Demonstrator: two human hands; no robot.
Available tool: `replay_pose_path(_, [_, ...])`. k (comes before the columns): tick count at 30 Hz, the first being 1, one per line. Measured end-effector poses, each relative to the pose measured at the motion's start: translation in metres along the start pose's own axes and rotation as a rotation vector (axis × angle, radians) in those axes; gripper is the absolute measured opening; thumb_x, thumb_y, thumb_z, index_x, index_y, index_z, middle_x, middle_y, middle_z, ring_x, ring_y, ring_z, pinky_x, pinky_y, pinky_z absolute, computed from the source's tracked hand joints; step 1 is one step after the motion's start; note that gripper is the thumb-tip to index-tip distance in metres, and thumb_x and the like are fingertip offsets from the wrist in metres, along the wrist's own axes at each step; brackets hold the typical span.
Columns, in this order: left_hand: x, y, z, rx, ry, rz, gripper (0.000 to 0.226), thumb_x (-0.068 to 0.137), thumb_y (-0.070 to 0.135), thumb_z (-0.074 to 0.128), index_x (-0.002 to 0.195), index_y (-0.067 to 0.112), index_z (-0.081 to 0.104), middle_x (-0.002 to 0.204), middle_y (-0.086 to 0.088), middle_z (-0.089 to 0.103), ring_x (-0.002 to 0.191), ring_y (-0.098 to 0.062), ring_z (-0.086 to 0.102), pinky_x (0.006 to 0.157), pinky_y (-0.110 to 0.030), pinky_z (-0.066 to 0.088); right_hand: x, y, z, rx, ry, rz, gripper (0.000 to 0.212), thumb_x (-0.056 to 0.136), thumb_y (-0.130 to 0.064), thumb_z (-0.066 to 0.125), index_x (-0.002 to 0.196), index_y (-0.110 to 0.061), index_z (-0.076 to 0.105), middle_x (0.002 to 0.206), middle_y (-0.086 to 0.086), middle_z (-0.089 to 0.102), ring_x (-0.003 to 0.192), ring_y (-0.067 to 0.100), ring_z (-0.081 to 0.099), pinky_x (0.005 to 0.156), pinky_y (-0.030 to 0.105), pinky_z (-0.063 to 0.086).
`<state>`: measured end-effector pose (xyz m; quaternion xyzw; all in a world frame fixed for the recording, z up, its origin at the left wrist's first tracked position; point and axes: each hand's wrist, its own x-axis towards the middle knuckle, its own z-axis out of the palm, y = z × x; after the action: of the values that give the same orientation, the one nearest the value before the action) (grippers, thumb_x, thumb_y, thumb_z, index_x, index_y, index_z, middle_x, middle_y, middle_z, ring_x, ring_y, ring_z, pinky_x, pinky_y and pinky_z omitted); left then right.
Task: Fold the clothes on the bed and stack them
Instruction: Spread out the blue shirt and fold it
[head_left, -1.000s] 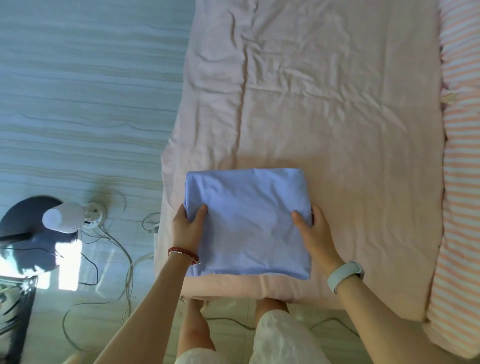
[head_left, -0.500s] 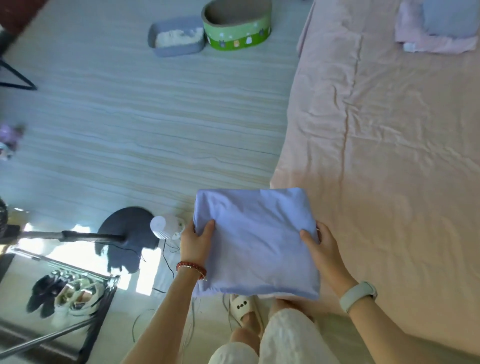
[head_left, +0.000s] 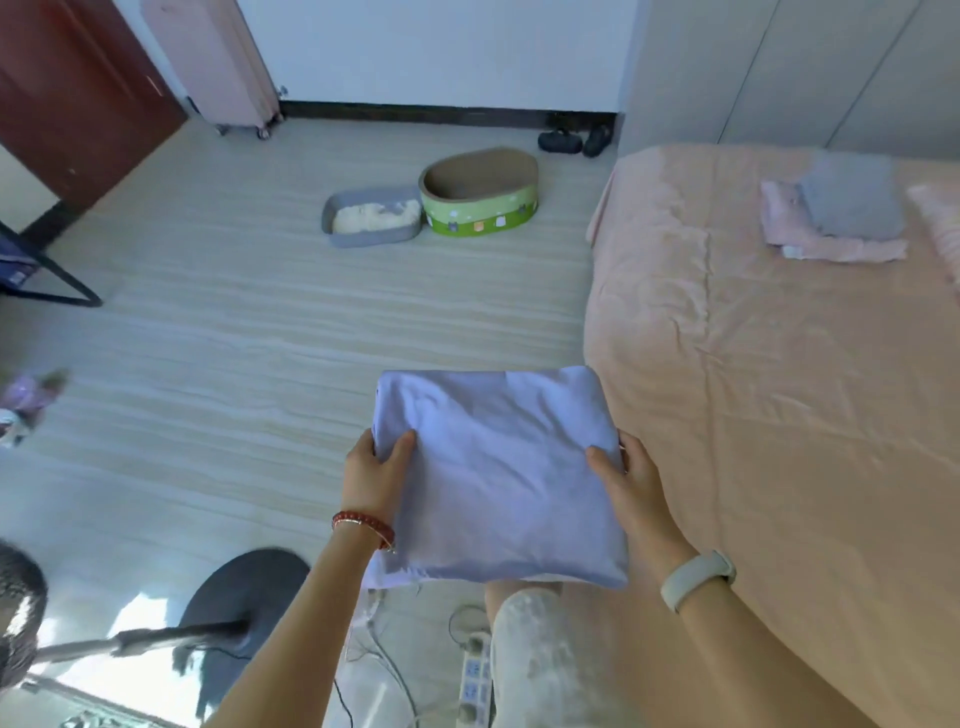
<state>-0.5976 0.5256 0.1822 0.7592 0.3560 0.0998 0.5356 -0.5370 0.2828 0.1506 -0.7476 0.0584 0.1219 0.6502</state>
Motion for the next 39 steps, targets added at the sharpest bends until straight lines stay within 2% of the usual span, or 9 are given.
replay_pose_path(2, [0.035, 0.022, 0.016, -0.005, -0.013, 0.027, 0.015, 0.088, 0.018, 0.060, 0.079, 0.007, 0.055, 0.068, 0.002, 0.056, 0.060, -0.006, 0.048, 0.043, -0.009, 0.035, 0.037, -0.016, 0.003, 0.028, 0.036, -0.011, 0.011, 0.089, -0.010, 0.057, 0.099, -0.013, 0.055, 0.089, -0.002, 0.061, 0.078, 0.009, 0.056, 0.066, 0.021, 0.044])
replay_pose_path(10, [0.204, 0.134, 0.130, -0.013, -0.120, 0.060, 0.024, 0.087, 0.021, 0.061, 0.082, -0.002, 0.055, 0.072, -0.006, 0.054, 0.066, -0.020, 0.047, 0.058, -0.028, 0.039, 0.226, -0.083, -0.018, 0.033, 0.228, -0.001, 0.023, 0.090, -0.015, 0.058, 0.111, -0.016, 0.050, 0.100, -0.001, 0.058, 0.084, 0.011, 0.056, 0.067, 0.023, 0.043])
replay_pose_path(14, [0.266, 0.185, 0.186, -0.004, -0.159, 0.081, 0.023, 0.086, 0.022, 0.061, 0.073, 0.006, 0.051, 0.067, -0.002, 0.052, 0.063, -0.020, 0.045, 0.057, -0.029, 0.037, 0.297, -0.114, -0.036, 0.014, 0.332, 0.003, 0.025, 0.089, -0.014, 0.058, 0.112, -0.015, 0.049, 0.100, -0.001, 0.057, 0.081, 0.007, 0.055, 0.062, 0.017, 0.041])
replay_pose_path(18, [0.320, 0.227, 0.229, 0.019, -0.239, 0.115, 0.026, 0.086, 0.021, 0.062, 0.068, 0.009, 0.048, 0.065, -0.002, 0.051, 0.061, -0.019, 0.044, 0.056, -0.029, 0.036, 0.351, -0.135, -0.048, 0.020, 0.397, 0.015, 0.024, 0.089, -0.013, 0.058, 0.112, -0.014, 0.050, 0.104, 0.003, 0.057, 0.087, 0.015, 0.056, 0.068, 0.024, 0.043])
replay_pose_path(23, [0.392, 0.284, 0.300, 0.092, -0.367, 0.234, 0.027, 0.087, 0.022, 0.061, 0.065, 0.013, 0.046, 0.064, -0.001, 0.051, 0.059, -0.012, 0.046, 0.051, -0.025, 0.032, 0.420, -0.155, -0.066, 0.088, 0.525, 0.023, 0.021, 0.090, -0.013, 0.058, 0.106, -0.019, 0.048, 0.093, -0.010, 0.055, 0.079, 0.001, 0.054, 0.060, 0.014, 0.042])
replay_pose_path(29, [0.477, 0.361, 0.408, 0.146, -0.648, 0.356, 0.022, 0.087, 0.023, 0.061, 0.077, 0.005, 0.053, 0.071, -0.003, 0.055, 0.068, -0.021, 0.050, 0.055, -0.025, 0.038, 0.509, -0.172, -0.093, 0.170, 0.753, 0.073, 0.030, 0.090, -0.017, 0.059, 0.118, -0.013, 0.048, 0.105, -0.001, 0.055, 0.086, 0.011, 0.055, 0.071, 0.023, 0.045])
replay_pose_path(33, [0.518, 0.410, 0.479, 0.208, -0.903, 0.407, 0.013, 0.088, 0.021, 0.060, 0.084, 0.008, 0.058, 0.079, 0.000, 0.060, 0.074, -0.019, 0.054, 0.060, -0.028, 0.042, 0.555, -0.178, -0.109, 0.274, 0.940, 0.128, 0.032, 0.091, -0.017, 0.057, 0.121, -0.011, 0.048, 0.107, 0.001, 0.055, 0.083, 0.008, 0.054, 0.071, 0.022, 0.044])
replay_pose_path(37, [0.536, 0.448, 0.562, 0.299, -1.088, 0.467, 0.010, 0.088, 0.014, 0.059, 0.092, 0.005, 0.059, 0.085, -0.004, 0.062, 0.079, -0.022, 0.054, 0.072, -0.031, 0.042, 0.587, -0.175, -0.130, 0.392, 1.070, 0.197, 0.035, 0.091, -0.013, 0.056, 0.125, -0.008, 0.048, 0.114, 0.006, 0.056, 0.100, 0.025, 0.056, 0.088, 0.038, 0.047])
replay_pose_path(39, [0.533, 0.464, 0.611, 0.343, -1.170, 0.515, 0.010, 0.088, 0.012, 0.059, 0.093, 0.003, 0.059, 0.088, -0.007, 0.061, 0.079, -0.022, 0.054, 0.071, -0.031, 0.042, 0.600, -0.171, -0.147, 0.457, 1.162, 0.212, 0.031, 0.090, -0.008, 0.056, 0.120, -0.010, 0.049, 0.110, 0.005, 0.058, 0.095, 0.023, 0.057, 0.083, 0.034, 0.047])
